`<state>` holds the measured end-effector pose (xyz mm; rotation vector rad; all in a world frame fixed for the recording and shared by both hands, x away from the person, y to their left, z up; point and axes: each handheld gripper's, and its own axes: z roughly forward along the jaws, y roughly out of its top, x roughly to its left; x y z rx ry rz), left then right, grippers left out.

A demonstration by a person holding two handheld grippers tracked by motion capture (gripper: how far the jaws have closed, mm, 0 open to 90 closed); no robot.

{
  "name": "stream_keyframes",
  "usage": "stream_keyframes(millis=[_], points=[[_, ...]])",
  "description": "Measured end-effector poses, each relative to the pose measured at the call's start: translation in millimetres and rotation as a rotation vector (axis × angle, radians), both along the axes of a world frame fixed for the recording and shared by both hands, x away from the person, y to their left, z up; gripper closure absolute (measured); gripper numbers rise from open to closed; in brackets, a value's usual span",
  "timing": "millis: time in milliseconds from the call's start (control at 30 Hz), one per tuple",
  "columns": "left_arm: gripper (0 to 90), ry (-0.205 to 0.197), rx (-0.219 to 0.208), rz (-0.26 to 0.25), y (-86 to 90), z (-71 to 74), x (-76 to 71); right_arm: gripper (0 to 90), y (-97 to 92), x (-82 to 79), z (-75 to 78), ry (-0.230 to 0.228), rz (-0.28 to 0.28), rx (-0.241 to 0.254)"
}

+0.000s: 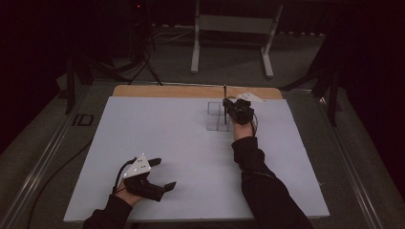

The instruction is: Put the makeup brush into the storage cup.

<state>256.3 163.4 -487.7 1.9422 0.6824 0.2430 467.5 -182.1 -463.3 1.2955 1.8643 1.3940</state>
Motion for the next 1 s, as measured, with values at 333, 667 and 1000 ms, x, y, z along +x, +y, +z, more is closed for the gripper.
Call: stream_keyframes(millis=[333,667,1000], points=[[1.7,0.0,0.003,0.0,-0.1,0.4,-0.2,84.2,2.8,-0.9,-4.8,0.047,-0.017,-0.019],[1.6,0.007,0.001,-0.002,-0.4,0.1,-0.2,64.3,4.8,0.9,-6.3,0.085,-0.026,-0.022],[1.6,0.014,0.004,-0.006,-1.0,-0.3,0.2,56.6,-0.9,-2.8,6.6,0.059,-0.031,0.005]])
